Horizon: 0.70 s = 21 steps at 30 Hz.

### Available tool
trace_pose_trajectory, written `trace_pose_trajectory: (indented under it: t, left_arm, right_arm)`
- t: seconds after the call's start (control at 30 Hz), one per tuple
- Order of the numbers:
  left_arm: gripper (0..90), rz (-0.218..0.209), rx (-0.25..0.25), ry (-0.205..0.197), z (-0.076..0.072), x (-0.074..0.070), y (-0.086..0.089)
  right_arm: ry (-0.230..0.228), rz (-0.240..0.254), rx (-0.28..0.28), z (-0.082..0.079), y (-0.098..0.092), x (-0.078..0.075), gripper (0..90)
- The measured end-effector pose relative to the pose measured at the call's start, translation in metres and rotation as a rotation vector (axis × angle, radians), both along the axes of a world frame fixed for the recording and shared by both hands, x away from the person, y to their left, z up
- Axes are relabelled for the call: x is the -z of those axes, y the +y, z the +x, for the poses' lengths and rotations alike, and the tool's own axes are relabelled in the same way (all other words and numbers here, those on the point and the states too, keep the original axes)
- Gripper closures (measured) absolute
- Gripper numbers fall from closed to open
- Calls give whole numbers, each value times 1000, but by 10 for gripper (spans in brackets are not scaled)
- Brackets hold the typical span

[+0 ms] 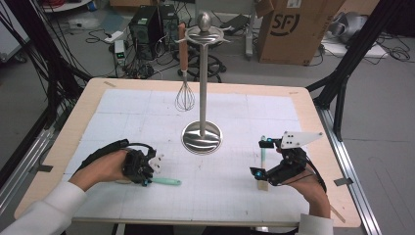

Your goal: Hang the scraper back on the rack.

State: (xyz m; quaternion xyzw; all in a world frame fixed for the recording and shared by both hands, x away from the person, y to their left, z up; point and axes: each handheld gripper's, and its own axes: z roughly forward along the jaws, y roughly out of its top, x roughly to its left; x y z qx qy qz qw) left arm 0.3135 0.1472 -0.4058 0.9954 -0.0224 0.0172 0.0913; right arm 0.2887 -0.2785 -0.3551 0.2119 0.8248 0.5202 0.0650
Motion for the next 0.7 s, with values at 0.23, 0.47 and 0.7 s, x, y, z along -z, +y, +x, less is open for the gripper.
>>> trace_pose_trajectory:
  t: [0.23, 0.47, 0.7]
  left_arm:
    - [797, 2, -15, 23, 2, -1, 2]
    - [797, -50, -25, 37, 4, -8, 7]
    - [798, -135, -47, 46, 5, -20, 14]
  right_arm:
    - [3, -2, 2, 0, 0, 0, 2]
    - [6, 0, 5, 0, -2, 0, 2]
    - [4, 3, 9, 1, -2, 1, 2]
